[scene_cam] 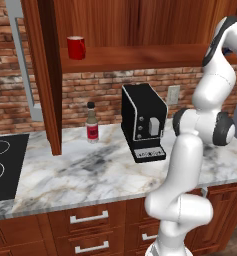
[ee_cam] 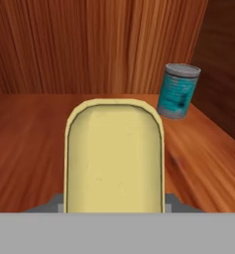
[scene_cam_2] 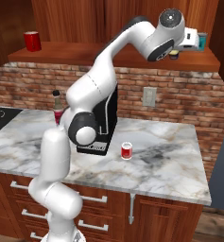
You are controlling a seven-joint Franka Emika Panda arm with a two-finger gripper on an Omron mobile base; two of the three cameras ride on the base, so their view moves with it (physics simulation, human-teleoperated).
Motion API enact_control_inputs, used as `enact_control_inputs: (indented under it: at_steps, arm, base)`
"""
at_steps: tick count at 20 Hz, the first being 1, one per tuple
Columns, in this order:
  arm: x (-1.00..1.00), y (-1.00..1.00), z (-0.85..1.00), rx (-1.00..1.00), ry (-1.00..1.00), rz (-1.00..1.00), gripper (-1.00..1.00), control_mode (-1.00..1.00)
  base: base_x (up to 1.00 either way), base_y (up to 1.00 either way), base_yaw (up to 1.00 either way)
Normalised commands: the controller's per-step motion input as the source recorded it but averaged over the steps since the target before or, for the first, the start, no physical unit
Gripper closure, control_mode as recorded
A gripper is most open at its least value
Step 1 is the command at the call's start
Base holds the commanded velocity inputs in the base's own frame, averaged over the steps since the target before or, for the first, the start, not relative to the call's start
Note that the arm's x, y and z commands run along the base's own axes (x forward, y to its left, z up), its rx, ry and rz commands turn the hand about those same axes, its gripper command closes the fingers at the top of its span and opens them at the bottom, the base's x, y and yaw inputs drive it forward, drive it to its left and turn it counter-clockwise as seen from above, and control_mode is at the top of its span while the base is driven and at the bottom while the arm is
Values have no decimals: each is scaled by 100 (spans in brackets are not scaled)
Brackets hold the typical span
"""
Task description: Pick the cans from the counter and place them in their designated side in the cabinet.
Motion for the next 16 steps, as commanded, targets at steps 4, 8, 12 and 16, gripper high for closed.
enact_control_inputs:
  at_steps: [4,8,12,16]
  arm:
    - [26,0,-21,0,3,2,100,-100]
    - [28,0,-26,0,3,2,100,-100]
    - [28,0,-31,0,4,2,100,-100]
    - [27,0,-37,0,4,1,100,-100]
  base:
    - [0,0,0]
    - [0,0,0]
    - [0,0,0]
    - [0,0,0]
